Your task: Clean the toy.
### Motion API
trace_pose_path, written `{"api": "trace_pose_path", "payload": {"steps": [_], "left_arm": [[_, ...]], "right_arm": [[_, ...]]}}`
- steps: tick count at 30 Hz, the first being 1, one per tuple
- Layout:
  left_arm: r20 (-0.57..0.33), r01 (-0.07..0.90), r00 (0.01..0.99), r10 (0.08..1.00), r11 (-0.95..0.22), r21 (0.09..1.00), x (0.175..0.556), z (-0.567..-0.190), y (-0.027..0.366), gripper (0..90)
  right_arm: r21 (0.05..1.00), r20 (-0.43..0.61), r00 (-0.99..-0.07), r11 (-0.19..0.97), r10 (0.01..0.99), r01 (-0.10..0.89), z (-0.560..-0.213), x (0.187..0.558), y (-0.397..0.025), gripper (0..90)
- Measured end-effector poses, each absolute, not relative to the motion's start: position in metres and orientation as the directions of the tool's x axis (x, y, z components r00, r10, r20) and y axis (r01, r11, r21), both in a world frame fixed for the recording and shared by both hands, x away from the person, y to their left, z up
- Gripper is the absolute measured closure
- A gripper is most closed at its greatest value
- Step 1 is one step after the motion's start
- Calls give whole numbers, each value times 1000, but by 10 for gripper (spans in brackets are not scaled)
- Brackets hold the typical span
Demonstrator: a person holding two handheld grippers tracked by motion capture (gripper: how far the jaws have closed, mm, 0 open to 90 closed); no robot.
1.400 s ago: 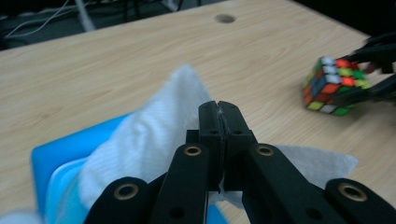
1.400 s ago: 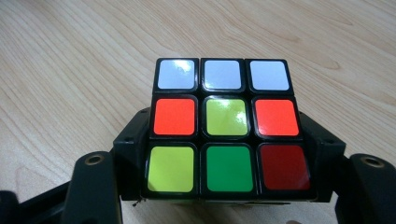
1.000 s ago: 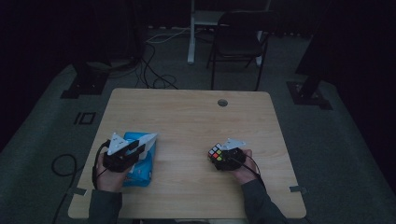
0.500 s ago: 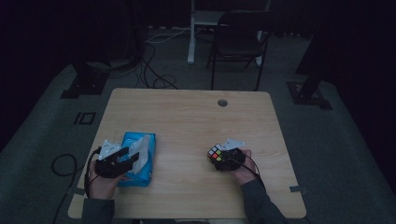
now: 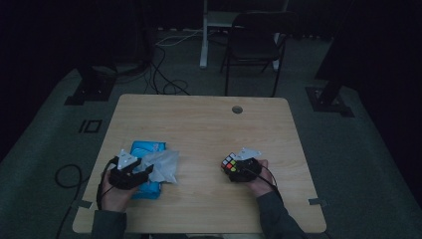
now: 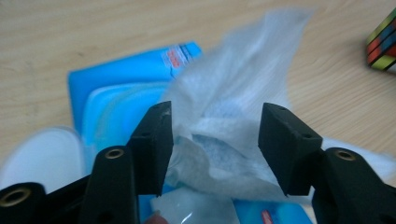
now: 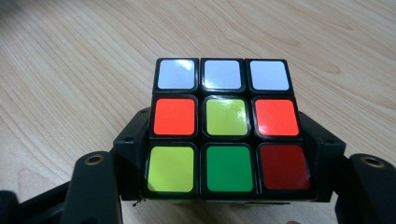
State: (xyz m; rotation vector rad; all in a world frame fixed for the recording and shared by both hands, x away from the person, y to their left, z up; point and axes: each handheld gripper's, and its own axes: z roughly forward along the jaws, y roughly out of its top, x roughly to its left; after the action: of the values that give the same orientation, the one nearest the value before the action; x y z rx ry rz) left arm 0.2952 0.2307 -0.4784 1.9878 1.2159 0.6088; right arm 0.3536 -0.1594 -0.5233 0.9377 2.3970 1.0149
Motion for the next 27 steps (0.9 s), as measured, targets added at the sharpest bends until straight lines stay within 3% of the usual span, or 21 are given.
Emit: {"api": "trace_pose_path", "payload": {"steps": [5,6,9,17,24,27], "left_arm": [[114,574,420,900,-360,735,305,-488,219,432],[132,578,410,903,-369,728,307,-489,217,455],[126,585,400,908,-359,727,309,-488,217,638],[98,575,413,905,-343,743,309,-483,221,654],[119,580,410,904,-359,731,323,-487,215,583],[108,585,416,903,-356,728,326,-484,214,748]], "right_arm": [[738,-72,-705,513,706,438,-523,354,-161,338],[739,-72,-704,512,706,438,-523,354,-161,338],[740,-69,-707,512,703,437,-523,354,-161,338],[737,-70,-710,516,701,437,-524,354,-160,338],[734,-70,-713,520,698,438,-525,354,-159,338],[734,-68,-714,519,697,438,-525,353,-159,338]]}}
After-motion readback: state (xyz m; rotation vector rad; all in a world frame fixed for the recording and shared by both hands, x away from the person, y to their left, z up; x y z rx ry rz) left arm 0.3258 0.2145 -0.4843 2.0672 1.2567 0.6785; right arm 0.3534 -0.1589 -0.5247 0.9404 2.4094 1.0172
